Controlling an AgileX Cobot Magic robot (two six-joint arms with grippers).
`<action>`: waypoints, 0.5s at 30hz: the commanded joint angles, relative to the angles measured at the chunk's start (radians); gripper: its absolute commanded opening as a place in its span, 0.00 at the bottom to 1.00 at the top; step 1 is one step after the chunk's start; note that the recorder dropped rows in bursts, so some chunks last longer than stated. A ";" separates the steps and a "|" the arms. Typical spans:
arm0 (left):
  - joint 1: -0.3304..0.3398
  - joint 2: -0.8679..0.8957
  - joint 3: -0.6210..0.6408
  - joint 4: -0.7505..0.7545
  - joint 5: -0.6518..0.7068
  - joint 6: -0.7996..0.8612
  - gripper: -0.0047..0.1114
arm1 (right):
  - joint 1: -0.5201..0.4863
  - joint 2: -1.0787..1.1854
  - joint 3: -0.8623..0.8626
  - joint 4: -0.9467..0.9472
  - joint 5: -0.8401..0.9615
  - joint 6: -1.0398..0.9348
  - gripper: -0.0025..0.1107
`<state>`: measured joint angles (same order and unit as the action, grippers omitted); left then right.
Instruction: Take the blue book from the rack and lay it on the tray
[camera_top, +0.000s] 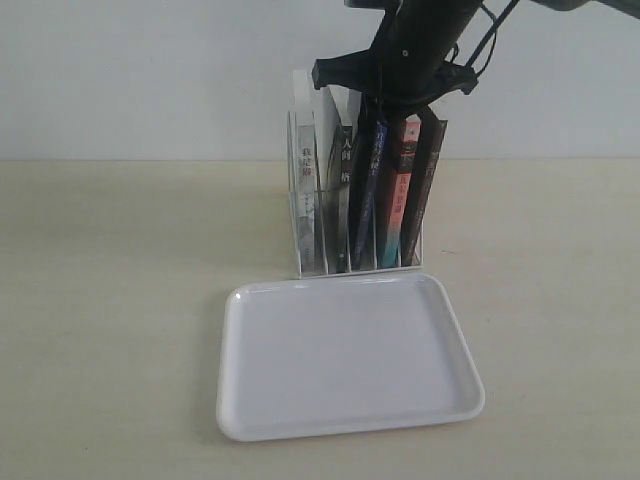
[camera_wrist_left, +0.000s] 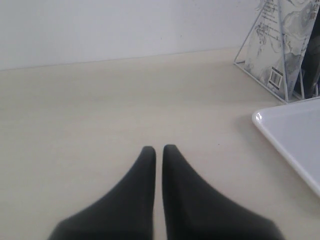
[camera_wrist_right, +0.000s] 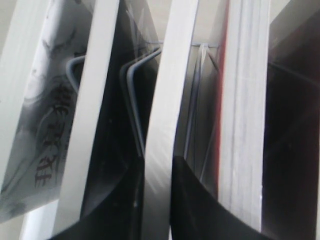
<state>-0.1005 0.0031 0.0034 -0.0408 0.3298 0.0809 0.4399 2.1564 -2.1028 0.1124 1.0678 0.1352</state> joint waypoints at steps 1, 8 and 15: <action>0.000 -0.003 -0.003 0.001 -0.015 -0.007 0.08 | -0.002 -0.001 -0.003 0.018 0.001 -0.006 0.02; 0.000 -0.003 -0.003 0.001 -0.015 -0.007 0.08 | -0.002 -0.033 -0.003 0.016 -0.024 -0.003 0.02; 0.000 -0.003 -0.003 0.001 -0.015 -0.007 0.08 | -0.002 -0.146 -0.003 0.002 -0.045 -0.005 0.02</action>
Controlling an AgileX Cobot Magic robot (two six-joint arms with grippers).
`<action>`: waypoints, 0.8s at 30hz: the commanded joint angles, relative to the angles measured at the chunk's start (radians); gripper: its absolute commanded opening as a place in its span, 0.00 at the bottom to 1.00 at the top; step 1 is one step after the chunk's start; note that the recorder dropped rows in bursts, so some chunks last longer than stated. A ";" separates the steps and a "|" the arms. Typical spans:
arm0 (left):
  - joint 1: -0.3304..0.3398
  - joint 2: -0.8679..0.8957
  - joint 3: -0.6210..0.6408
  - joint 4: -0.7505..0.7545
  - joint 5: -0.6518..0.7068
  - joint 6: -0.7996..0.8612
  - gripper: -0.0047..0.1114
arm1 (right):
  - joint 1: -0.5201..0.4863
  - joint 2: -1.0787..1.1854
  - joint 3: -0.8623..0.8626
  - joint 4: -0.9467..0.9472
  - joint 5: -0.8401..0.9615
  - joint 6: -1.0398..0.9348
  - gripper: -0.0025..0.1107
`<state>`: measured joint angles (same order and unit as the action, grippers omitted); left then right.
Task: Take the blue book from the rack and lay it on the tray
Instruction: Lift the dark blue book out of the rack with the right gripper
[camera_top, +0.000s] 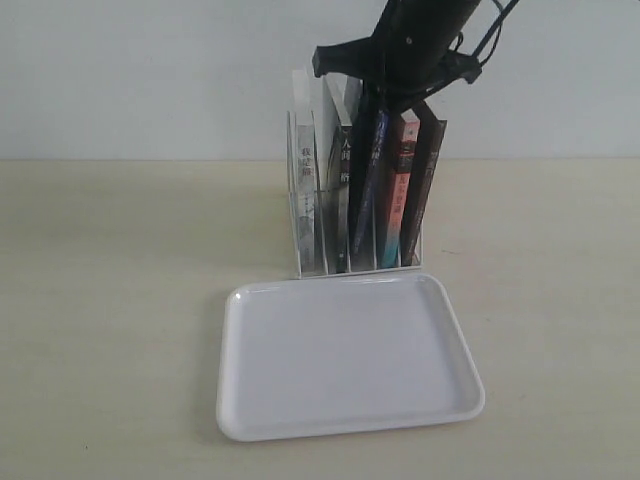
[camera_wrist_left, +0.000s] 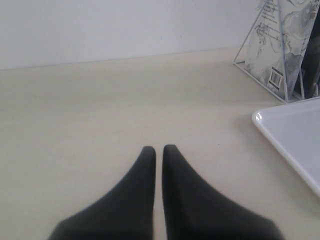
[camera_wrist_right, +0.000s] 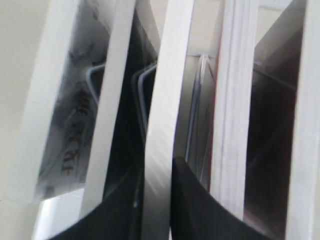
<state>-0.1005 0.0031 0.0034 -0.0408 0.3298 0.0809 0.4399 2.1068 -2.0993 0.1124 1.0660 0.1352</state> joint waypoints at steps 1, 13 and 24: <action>0.000 -0.003 -0.003 0.001 -0.015 -0.007 0.08 | -0.002 -0.111 -0.007 0.000 -0.046 -0.005 0.02; 0.000 -0.003 -0.003 0.001 -0.015 -0.007 0.08 | -0.002 -0.279 -0.007 -0.055 0.036 -0.032 0.02; 0.000 -0.003 -0.003 0.001 -0.015 -0.007 0.08 | -0.002 -0.572 -0.005 -0.092 0.155 -0.071 0.02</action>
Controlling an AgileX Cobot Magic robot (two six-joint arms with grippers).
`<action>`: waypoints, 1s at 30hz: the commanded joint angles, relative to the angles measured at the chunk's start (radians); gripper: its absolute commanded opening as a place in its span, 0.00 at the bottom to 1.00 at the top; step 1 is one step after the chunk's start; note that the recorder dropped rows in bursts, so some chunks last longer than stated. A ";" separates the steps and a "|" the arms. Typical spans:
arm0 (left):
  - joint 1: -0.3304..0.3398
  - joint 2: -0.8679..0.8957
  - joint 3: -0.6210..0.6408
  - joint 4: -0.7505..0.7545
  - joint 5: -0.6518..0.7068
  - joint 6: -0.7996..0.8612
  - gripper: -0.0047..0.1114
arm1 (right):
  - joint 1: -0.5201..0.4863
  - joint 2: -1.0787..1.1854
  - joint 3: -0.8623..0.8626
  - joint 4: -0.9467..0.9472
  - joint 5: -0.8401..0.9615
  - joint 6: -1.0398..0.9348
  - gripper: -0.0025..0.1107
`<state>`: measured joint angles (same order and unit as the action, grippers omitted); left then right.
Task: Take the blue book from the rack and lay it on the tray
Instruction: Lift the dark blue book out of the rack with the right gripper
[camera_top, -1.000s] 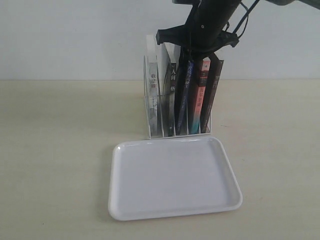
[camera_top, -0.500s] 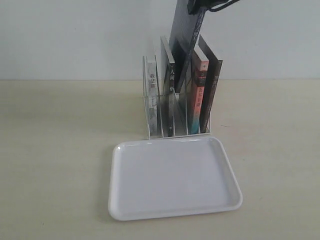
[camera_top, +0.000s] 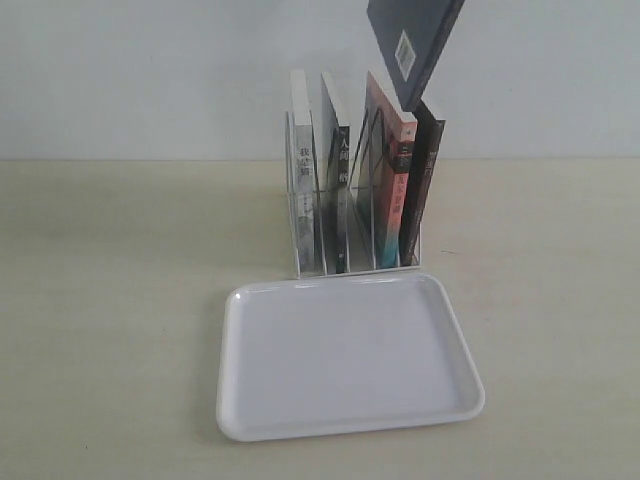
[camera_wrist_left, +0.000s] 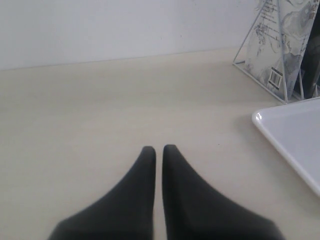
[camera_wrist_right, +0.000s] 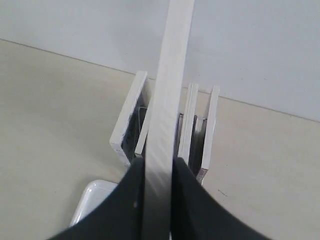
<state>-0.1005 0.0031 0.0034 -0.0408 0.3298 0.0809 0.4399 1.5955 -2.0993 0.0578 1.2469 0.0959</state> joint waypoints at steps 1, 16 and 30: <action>0.000 -0.003 -0.003 0.001 -0.015 -0.007 0.08 | -0.002 -0.074 -0.005 -0.037 -0.026 -0.034 0.02; 0.000 -0.003 -0.003 0.001 -0.015 -0.007 0.08 | -0.002 -0.394 0.224 -0.145 -0.026 0.014 0.02; 0.000 -0.003 -0.003 0.001 -0.015 -0.007 0.08 | -0.002 -0.675 0.783 -0.193 -0.026 0.123 0.02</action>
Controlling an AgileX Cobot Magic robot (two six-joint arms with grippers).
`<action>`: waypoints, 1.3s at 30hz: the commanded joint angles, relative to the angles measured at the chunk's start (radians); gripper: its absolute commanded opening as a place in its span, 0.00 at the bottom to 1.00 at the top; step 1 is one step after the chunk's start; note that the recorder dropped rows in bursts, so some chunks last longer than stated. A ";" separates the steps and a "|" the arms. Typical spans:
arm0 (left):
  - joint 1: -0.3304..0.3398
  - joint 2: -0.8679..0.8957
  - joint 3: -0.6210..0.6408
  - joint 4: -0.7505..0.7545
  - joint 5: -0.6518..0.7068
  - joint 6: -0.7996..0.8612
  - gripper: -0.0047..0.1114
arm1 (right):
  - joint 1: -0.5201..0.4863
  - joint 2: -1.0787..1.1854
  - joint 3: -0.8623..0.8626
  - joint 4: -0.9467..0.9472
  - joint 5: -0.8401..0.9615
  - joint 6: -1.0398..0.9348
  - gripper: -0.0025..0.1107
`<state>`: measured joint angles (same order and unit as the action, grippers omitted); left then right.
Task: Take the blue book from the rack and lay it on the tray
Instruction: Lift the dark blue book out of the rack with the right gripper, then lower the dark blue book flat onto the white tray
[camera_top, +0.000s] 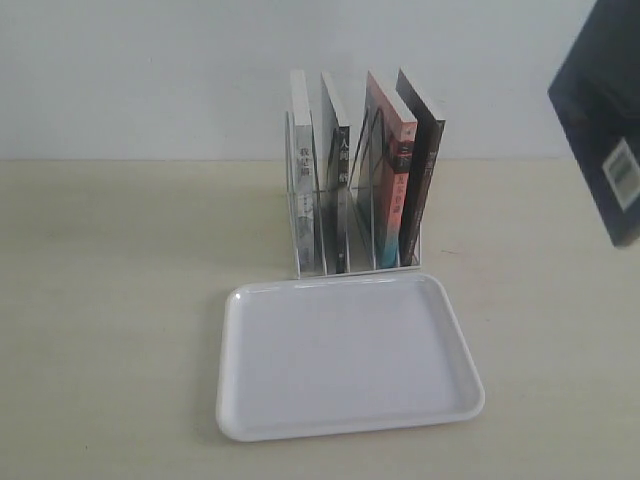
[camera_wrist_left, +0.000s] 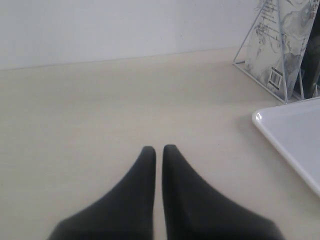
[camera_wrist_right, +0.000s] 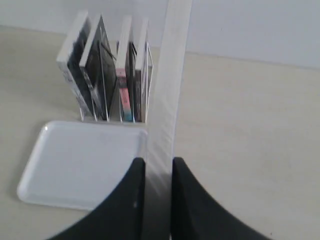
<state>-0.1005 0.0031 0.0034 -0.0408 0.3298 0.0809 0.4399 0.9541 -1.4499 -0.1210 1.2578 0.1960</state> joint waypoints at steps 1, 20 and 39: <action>0.000 -0.003 -0.003 0.001 -0.015 -0.007 0.08 | -0.002 -0.036 0.165 -0.015 -0.037 0.031 0.02; 0.000 -0.003 -0.003 0.001 -0.015 -0.007 0.08 | 0.197 0.159 0.251 -0.278 -0.109 0.218 0.02; 0.000 -0.003 -0.003 0.001 -0.015 -0.007 0.08 | 0.718 0.652 0.199 -0.687 -0.037 0.504 0.02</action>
<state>-0.1005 0.0031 0.0034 -0.0408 0.3298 0.0809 1.1534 1.5514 -1.2114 -0.7558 1.2158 0.6915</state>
